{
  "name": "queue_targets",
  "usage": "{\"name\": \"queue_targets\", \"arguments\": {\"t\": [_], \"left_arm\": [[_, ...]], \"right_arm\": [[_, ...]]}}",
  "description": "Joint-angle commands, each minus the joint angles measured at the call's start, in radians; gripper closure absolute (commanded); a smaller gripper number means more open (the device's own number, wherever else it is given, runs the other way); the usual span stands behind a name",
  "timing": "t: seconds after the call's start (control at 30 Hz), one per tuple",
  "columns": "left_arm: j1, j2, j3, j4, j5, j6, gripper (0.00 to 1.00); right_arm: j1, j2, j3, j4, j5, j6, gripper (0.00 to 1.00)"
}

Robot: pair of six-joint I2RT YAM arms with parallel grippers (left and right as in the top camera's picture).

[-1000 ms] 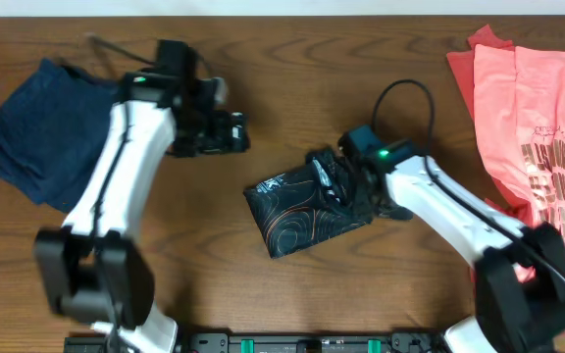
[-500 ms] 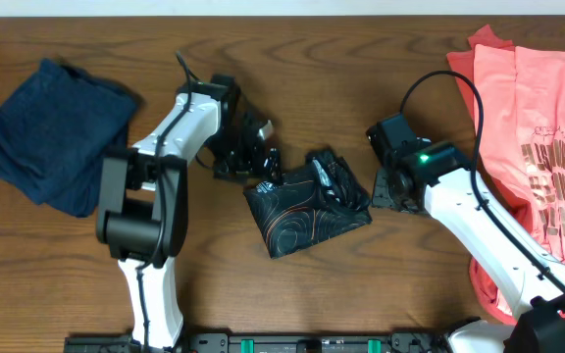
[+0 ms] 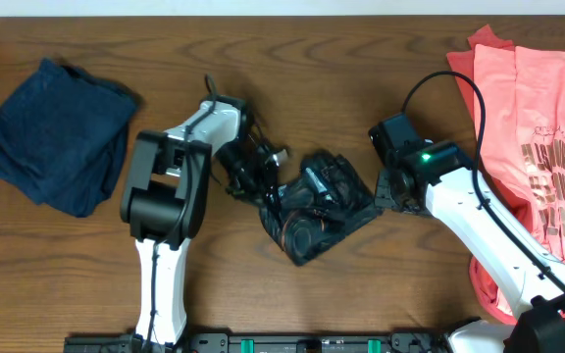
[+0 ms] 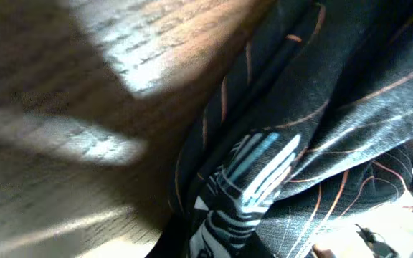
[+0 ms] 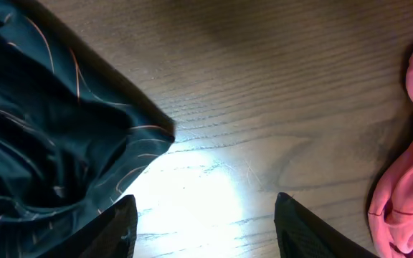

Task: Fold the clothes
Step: 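Carry the jersey bundle left and place it on the navy cloth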

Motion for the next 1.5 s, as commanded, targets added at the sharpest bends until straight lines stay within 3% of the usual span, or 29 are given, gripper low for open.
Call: {"name": "queue_targets", "arguments": {"t": [0.0, 0.2, 0.5, 0.77, 1.33, 1.37, 1.4, 1.47], "left_arm": [[0.018, 0.010, 0.020, 0.003, -0.177, -0.029, 0.94], [0.161, -0.083, 0.146, 0.010, -0.518, -0.297, 0.94], [0.416, -0.217, 0.363, 0.075, -0.871, -0.336, 0.94], [0.614, -0.276, 0.396, 0.246, -0.880, -0.341, 0.93], [0.858, -0.259, 0.383, 0.294, -0.781, -0.410, 0.91], [0.868, -0.257, 0.376, 0.294, -0.778, -0.410, 0.86], [0.874, -0.257, 0.370, 0.294, -0.777, -0.410, 0.74], [0.887, -0.257, 0.360, 0.294, -0.777, -0.422, 0.38]], "right_arm": [[-0.019, -0.006, 0.002, -0.008, 0.008, -0.017, 0.41], [-0.025, -0.006, 0.002, -0.033, 0.010, -0.019, 0.42], [-0.034, -0.006, 0.002, -0.042, 0.015, -0.019, 0.42], [-0.034, -0.006, 0.002, -0.039, 0.015, -0.019, 0.42], [-0.066, -0.006, 0.002, -0.037, 0.011, -0.034, 0.42], [-0.069, -0.006, 0.002, -0.037, 0.011, -0.034, 0.42], [-0.072, -0.006, 0.002, -0.037, 0.010, -0.034, 0.42], [-0.077, -0.006, 0.002, -0.037, 0.007, -0.036, 0.42]]}}
